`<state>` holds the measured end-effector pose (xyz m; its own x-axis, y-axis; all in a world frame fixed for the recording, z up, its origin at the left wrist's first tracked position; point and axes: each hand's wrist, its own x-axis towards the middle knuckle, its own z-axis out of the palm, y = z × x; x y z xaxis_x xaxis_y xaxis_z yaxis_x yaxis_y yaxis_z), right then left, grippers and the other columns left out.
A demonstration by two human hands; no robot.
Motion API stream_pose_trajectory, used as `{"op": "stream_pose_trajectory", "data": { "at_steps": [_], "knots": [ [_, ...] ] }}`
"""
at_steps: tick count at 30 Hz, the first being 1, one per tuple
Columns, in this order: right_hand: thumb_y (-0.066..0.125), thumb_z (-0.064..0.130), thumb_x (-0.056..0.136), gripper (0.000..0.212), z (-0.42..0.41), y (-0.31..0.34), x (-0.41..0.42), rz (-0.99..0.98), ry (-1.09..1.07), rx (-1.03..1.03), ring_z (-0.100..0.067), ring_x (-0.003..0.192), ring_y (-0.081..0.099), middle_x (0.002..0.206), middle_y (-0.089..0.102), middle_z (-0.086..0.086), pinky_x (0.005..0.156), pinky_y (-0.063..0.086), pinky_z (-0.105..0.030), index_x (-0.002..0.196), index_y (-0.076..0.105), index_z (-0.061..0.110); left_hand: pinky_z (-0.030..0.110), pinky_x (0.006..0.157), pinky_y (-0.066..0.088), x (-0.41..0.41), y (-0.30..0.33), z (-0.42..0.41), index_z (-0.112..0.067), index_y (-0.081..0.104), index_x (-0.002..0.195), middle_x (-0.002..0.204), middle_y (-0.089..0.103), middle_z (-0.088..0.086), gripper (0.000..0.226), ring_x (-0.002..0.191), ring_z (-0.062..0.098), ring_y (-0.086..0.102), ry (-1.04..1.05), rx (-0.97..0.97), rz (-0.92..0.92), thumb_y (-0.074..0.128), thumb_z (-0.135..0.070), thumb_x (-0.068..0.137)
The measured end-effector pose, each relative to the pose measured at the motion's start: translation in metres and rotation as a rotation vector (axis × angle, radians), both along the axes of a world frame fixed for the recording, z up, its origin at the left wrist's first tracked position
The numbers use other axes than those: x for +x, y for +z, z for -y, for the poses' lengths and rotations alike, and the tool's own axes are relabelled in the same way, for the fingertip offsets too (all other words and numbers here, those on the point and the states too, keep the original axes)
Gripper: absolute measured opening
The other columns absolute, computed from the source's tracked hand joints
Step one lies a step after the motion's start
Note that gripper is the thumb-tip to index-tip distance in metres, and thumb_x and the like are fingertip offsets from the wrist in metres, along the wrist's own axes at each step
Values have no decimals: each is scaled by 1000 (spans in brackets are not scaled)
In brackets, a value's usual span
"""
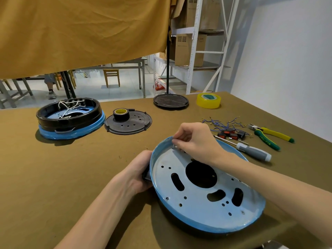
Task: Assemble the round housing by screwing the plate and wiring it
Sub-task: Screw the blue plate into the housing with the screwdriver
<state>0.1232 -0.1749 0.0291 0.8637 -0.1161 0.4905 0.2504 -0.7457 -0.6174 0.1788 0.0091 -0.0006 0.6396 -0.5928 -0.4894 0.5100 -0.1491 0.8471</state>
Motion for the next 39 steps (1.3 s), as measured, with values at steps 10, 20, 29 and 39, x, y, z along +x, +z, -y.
{"op": "stream_pose_trajectory", "data": {
  "at_steps": [10, 20, 29, 39],
  "knots": [
    [72, 3, 91, 6, 16, 13, -2, 272, -254, 253, -19, 71, 72, 79, 74, -3, 69, 63, -42, 93, 71, 8, 26, 47, 48, -2, 2, -1, -14, 64, 59, 62, 62, 4, 38, 48, 19, 58, 80, 1, -42, 50, -16, 94],
    [74, -2, 89, 15, 10, 34, -21, 232, -47, 309, -18, 72, 75, 82, 76, -7, 69, 63, -36, 103, 69, 4, 26, 49, 37, -8, 3, 3, -19, 52, 50, 54, 51, -1, 36, 44, 16, 46, 128, -113, -60, 52, -11, 85],
    [79, 6, 88, 10, -5, 37, -36, 301, 89, 11, -14, 78, 72, 86, 75, 3, 70, 60, -27, 97, 75, 8, 20, 32, 42, -21, 10, -2, -11, 50, 71, 41, 58, -3, 36, 32, 12, 56, 231, -239, 34, 39, -4, 103],
    [74, 1, 88, 10, -3, 12, -18, 300, -58, -67, -9, 74, 68, 81, 73, 1, 69, 57, -26, 96, 75, 7, 45, 87, 59, -5, 24, -8, 3, 68, 105, 90, 73, 20, 71, 80, 31, 72, 103, -222, -39, 72, -63, 81]
  ]
}}
